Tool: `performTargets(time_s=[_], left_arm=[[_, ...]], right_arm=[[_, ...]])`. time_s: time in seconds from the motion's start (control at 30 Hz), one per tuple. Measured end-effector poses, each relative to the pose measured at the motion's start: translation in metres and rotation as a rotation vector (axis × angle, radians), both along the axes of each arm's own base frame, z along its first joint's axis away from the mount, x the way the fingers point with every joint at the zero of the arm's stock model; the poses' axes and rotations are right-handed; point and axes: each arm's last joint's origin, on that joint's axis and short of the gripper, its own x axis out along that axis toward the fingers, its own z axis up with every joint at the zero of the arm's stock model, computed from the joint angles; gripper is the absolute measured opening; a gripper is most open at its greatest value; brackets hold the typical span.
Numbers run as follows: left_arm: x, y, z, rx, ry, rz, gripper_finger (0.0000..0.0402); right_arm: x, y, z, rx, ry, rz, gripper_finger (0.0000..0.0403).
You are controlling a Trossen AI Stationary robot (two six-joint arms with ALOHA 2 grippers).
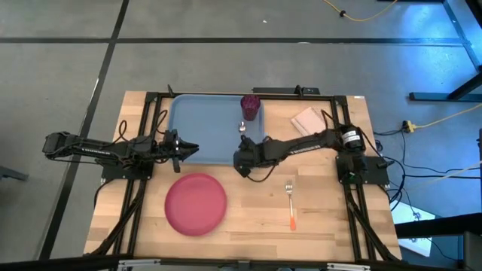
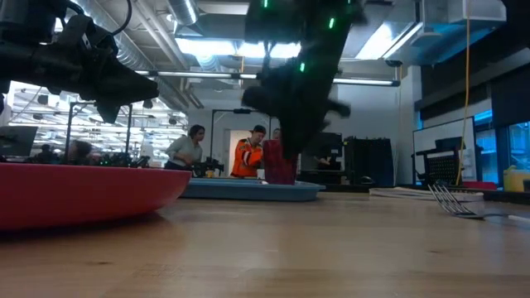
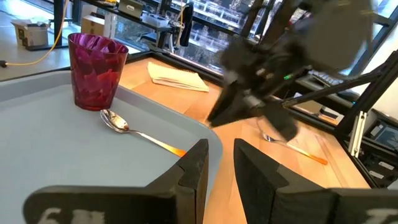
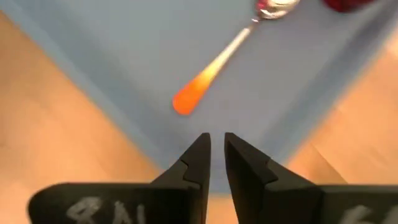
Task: Pick and place plate/cup/fork/spoon on tray
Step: Put the orange fork on the left of the spoon on the blue tray
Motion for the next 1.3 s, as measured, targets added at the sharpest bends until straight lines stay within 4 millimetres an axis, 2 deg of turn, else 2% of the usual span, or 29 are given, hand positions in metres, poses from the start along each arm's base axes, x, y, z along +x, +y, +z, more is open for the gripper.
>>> performTargets(time_s=[0.1, 0.23, 0.37, 0.47, 0.57, 0.67, 0.8, 0.9, 1.0, 1.3], left_arm=[[0.000, 0.000, 0.000, 0.000, 0.000, 0.000, 0.0069], [0.000, 0.000, 0.000, -0.002, 0.001, 0.000, 0.0069], [0.000, 0.000, 0.000, -0.002, 0.000, 0.000, 0.0069], [0.000, 0.000, 0.000, -0.002, 0.000, 0.000, 0.0069], [0.000, 0.000, 0.000, 0.001, 0.001, 0.001, 0.0069], [0.000, 0.000, 0.000, 0.001, 0.000, 0.009, 0.0069], [0.000, 0.000, 0.000, 0.002, 0.000, 0.008, 0.0069], [0.000, 0.000, 0.000, 0.002, 0.000, 0.008, 0.0069], [0.000, 0.000, 0.000, 0.027, 0.006, 0.007, 0.0069], [0.000, 0.000, 0.002, 0.151, 0.018, 0.003, 0.0069]], right_arm=[[-0.012, 0.031, 0.015, -0.035, 0.070, -0.041, 0.0053], [-0.037, 0.083, 0.022, -0.035, 0.104, -0.112, 0.0053], [-0.061, 0.134, 0.019, 0.048, 0.049, -0.219, 0.0053], [-0.073, 0.158, 0.019, 0.109, -0.013, -0.330, 0.0053], [-0.083, 0.165, 0.019, 0.122, -0.010, -0.447, 0.0053], [-0.093, 0.163, 0.016, 0.120, 0.071, -0.545, 0.0053], [-0.102, 0.161, -0.004, 0.167, 0.191, -0.610, 0.0053], [-0.104, 0.161, -0.025, 0.256, 0.219, -0.622, 0.0053], [-0.106, 0.160, -0.038, 0.276, 0.212, -0.623, 0.0053], [-0.108, 0.159, -0.041, 0.254, 0.150, -0.717, 0.0053]])
